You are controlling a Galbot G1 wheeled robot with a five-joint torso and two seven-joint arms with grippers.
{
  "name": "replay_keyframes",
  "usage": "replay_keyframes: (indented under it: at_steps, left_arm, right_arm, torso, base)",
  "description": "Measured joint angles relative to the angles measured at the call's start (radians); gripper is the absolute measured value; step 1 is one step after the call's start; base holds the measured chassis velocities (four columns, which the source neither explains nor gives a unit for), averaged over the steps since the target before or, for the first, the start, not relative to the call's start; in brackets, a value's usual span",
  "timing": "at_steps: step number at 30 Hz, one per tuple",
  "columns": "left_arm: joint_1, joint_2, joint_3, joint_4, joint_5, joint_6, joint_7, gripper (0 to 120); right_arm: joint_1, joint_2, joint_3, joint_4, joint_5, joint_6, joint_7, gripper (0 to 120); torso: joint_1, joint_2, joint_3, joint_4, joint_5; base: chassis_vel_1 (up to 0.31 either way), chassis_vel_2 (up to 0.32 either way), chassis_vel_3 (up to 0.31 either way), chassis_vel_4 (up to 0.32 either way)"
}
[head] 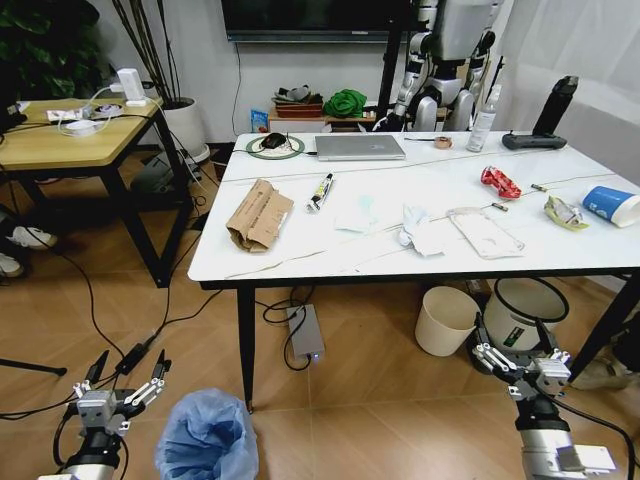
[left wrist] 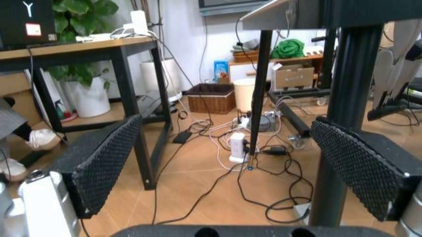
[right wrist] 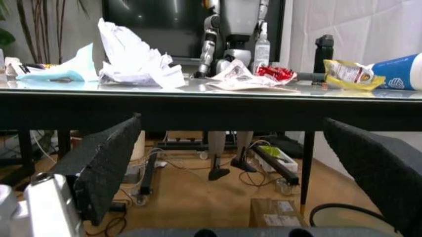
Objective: Pick up the trash bin and place the trash from the table into it.
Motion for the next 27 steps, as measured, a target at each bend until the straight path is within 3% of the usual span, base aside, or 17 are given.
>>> replay_keyframes:
  at_steps: [27]
  left_arm:
    - [-0.002,-0.008,0.001,0.001,0.007,-0.006,-0.001,100]
  right_arm:
    - [-0.008,-0.001,-0.008,0.004,-0.006,0.007,0.0,100]
  torso:
    - [-0.047,-0.116,-0.069,0.0,0.0]
  base:
    - [0.0,0.0,0.0,0.0]
